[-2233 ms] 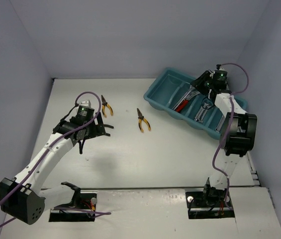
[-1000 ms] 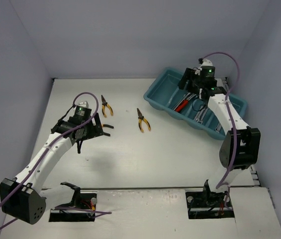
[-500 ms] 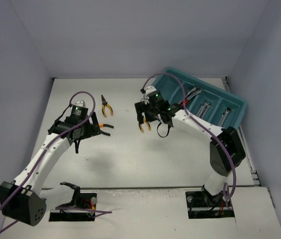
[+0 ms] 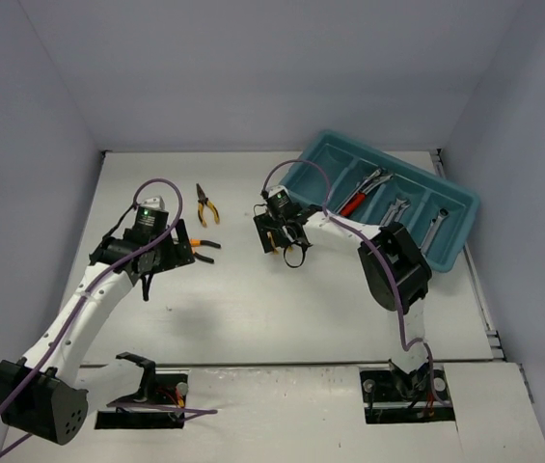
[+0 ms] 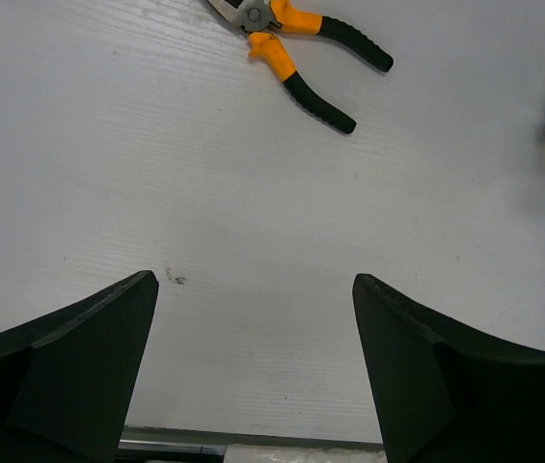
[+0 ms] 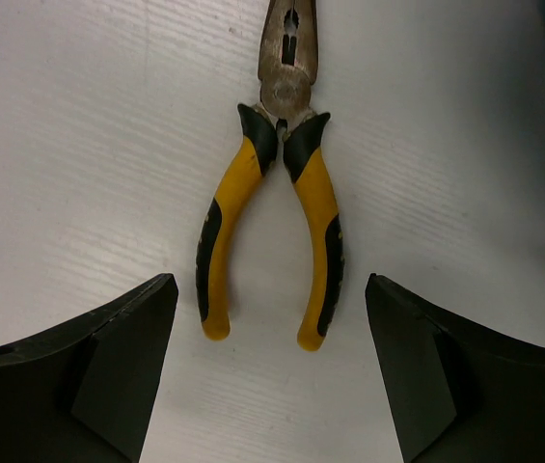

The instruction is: Sort the tools into containers

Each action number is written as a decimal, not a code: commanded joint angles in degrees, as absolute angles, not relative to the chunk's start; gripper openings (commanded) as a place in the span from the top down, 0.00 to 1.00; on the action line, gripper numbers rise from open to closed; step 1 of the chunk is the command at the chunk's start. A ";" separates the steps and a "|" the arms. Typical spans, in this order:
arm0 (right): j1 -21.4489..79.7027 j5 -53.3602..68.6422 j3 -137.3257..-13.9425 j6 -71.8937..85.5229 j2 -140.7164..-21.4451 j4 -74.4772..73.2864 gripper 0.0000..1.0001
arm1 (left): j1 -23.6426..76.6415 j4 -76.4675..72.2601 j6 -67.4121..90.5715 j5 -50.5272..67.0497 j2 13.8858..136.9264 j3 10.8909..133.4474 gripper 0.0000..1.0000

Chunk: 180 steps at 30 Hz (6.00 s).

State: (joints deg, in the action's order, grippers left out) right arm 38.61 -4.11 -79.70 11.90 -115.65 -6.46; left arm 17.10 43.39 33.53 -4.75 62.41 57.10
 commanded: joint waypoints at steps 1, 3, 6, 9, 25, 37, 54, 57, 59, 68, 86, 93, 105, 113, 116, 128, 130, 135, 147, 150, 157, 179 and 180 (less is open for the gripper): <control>38.32 -6.24 -84.90 12.23 -116.70 -4.83 0.24 | 16.52 43.63 32.50 -5.27 60.79 57.20 0.21; 38.28 -6.16 -85.41 12.30 -117.70 -4.79 0.25 | 16.48 43.85 32.43 -5.27 60.60 57.01 0.21; 38.23 -5.98 -85.78 12.48 -119.00 -4.83 0.25 | 16.52 43.95 32.34 -5.10 60.38 56.60 0.21; 38.30 -5.80 -85.68 12.95 -119.25 -4.82 0.25 | 16.44 43.95 32.26 -5.17 60.22 56.34 0.21; 37.69 -5.36 -90.06 12.69 -122.32 -4.83 0.26 | 16.44 43.94 31.82 -4.57 61.07 56.34 0.21; 37.52 -5.27 -91.61 13.01 -125.79 -4.75 0.58 | 16.00 44.48 31.38 -4.84 59.51 55.38 0.21; 39.32 -7.30 -92.86 11.11 -111.73 -4.71 1.00 | 15.70 44.30 32.04 -4.78 60.87 55.90 0.21; 38.57 -9.74 -95.17 11.88 -108.66 -4.75 1.00 | 15.69 44.21 32.26 -4.88 61.04 56.07 0.21; 37.61 -11.88 -97.05 13.21 -107.44 -4.75 1.00 | 15.71 44.21 32.41 -4.92 61.15 56.20 0.21; 25.92 -16.26 -103.97 25.76 -111.01 -4.66 1.00 | 15.64 44.38 33.40 -4.92 59.94 55.72 0.21; 18.19 -9.05 -116.72 32.99 -129.90 -4.04 0.57 | 15.60 44.78 33.26 -6.82 56.16 55.15 0.21; 19.14 -6.11 -114.20 24.88 -123.11 -3.96 0.30 | 15.56 45.25 32.52 -8.86 55.56 56.07 0.20; 28.72 -5.25 -90.31 10.08 -97.35 -3.96 0.29 | 15.56 44.20 46.39 -9.35 59.08 54.95 0.20; 29.00 -4.25 -72.13 14.52 -82.00 -3.96 0.29 | 15.97 39.01 54.62 -9.91 73.66 57.91 0.24; 29.09 -4.97 -66.65 16.18 -77.93 -3.96 0.29 | 16.23 38.33 57.12 -11.27 79.41 60.39 0.28; 28.79 -4.71 -56.17 16.44 -67.90 -4.04 0.29 | 16.96 36.25 61.61 -11.74 100.08 71.58 0.40; 28.74 -4.16 -56.07 16.19 -68.01 -4.04 0.29 | 17.21 36.38 61.94 -11.85 102.09 72.62 0.42; 28.74 -3.16 -56.78 15.41 -68.86 -4.04 0.29 | 17.31 36.30 63.37 -12.96 105.19 73.16 0.60; 28.74 5.13 -60.23 13.36 -72.65 -3.88 0.29 | 20.41 36.15 54.58 -17.43 100.59 72.36 1.00; 28.84 9.83 -62.34 13.15 -74.45 -3.90 0.29 | 22.63 34.87 48.95 -20.73 95.79 71.49 1.00; 29.09 20.27 -67.80 15.25 -78.35 -3.15 0.30 | 26.17 24.10 36.26 -17.96 80.74 66.15 1.00; 36.66 27.00 -83.83 26.21 -90.29 6.15 0.35 | 27.67 5.43 25.62 12.33 64.71 59.92 1.00; 37.12 26.83 -84.00 26.27 -90.82 6.39 0.35 | 27.84 5.37 25.74 12.62 64.77 60.10 1.00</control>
